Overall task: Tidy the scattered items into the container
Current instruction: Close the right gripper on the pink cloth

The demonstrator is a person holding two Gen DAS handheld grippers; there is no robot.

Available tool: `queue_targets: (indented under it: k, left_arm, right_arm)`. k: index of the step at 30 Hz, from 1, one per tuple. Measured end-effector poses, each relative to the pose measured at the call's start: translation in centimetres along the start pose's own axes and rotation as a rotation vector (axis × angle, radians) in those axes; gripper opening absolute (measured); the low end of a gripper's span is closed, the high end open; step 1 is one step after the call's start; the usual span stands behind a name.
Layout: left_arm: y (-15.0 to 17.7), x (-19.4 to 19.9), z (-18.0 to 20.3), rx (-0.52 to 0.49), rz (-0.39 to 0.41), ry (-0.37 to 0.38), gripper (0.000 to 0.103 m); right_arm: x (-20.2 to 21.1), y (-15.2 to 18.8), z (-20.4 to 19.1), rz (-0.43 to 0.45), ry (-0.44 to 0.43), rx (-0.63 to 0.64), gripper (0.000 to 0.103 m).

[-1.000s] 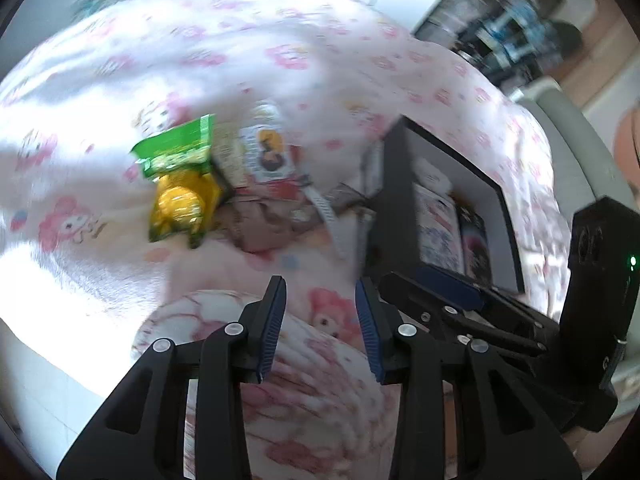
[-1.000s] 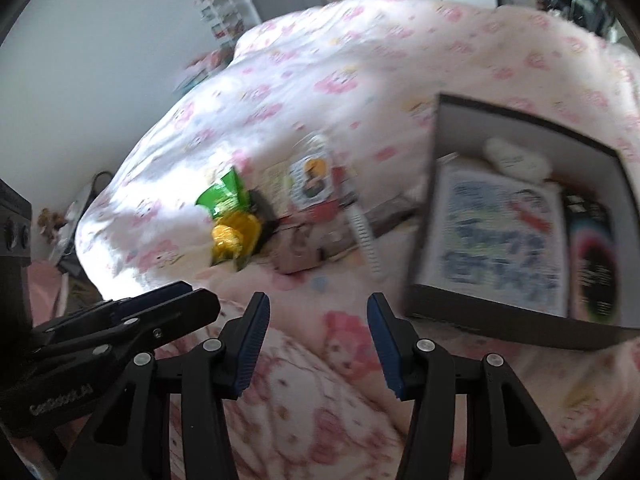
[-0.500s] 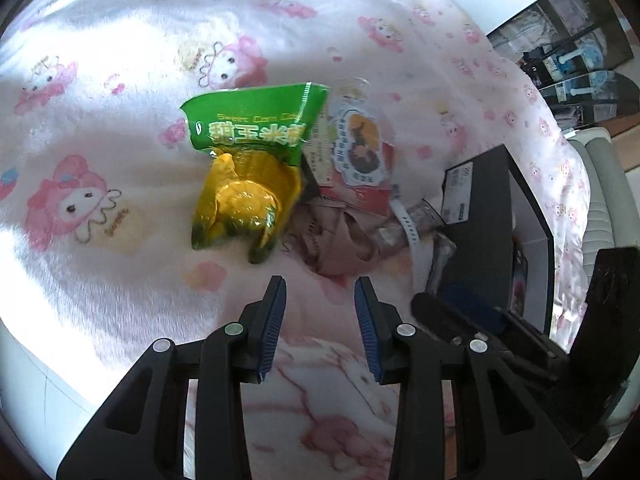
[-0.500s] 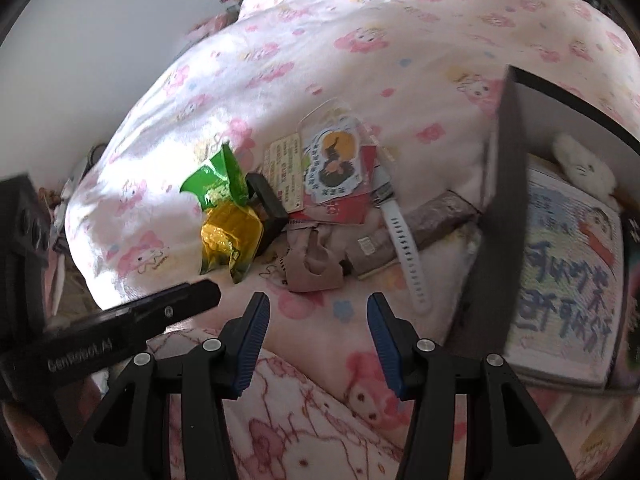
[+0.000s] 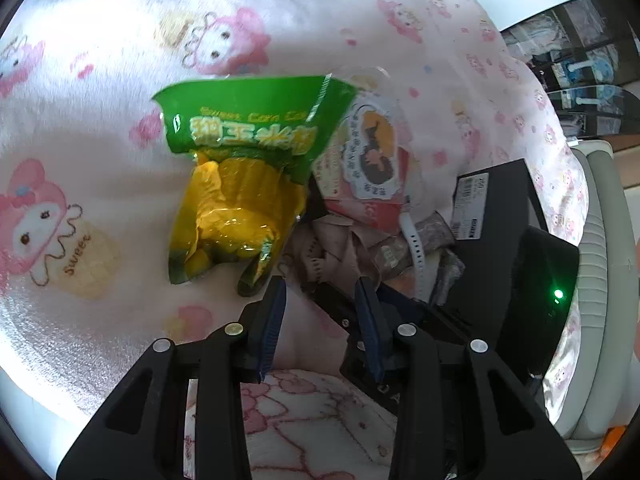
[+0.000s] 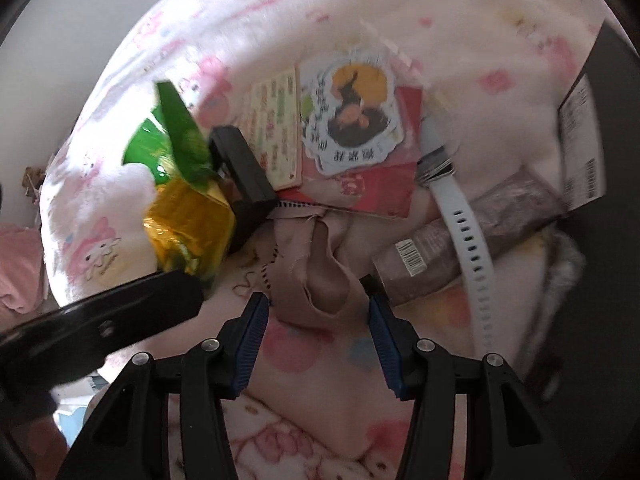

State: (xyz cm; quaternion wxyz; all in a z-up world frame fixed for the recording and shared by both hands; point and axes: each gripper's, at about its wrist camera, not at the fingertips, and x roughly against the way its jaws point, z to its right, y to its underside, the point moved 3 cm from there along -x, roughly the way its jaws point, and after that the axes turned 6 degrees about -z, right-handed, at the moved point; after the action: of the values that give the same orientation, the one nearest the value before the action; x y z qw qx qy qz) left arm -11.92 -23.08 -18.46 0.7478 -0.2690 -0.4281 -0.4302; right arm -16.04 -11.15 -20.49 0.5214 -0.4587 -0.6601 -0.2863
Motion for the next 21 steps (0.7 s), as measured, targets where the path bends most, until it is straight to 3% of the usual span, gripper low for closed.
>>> queue_targets:
  k: [1,2,5,11,21]
  left_arm:
    - [0.0,-0.3,-0.2,0.005,-0.007,0.0,0.035]
    - [0.0,-0.6,-0.3,0.01,-0.012,0.0,0.035]
    - [0.2,-1.0,-0.4,0.019,-0.016,0.001,0.035]
    - [0.6,-0.4,0.3,0.022,0.002,0.031,0.035]
    - [2.5,0.4,3.2,-0.06,0.005,0.046,0.036]
  right_arm:
    - [-0.3,-0.1,0.1,-0.009,-0.006,-0.004,0.039]
    - [-0.7,-0.1,0.3,-0.016,-0.021,-0.012,0.02]
    - [-0.1,-0.1,0.8,0.015,-0.085,-0.024,0.01]
    - [4.0,0.9,0.6,0.131,-0.127,0.002,0.008]
    - [11.3,6.3,3.0,0.277,-0.187,-0.038,0.008]
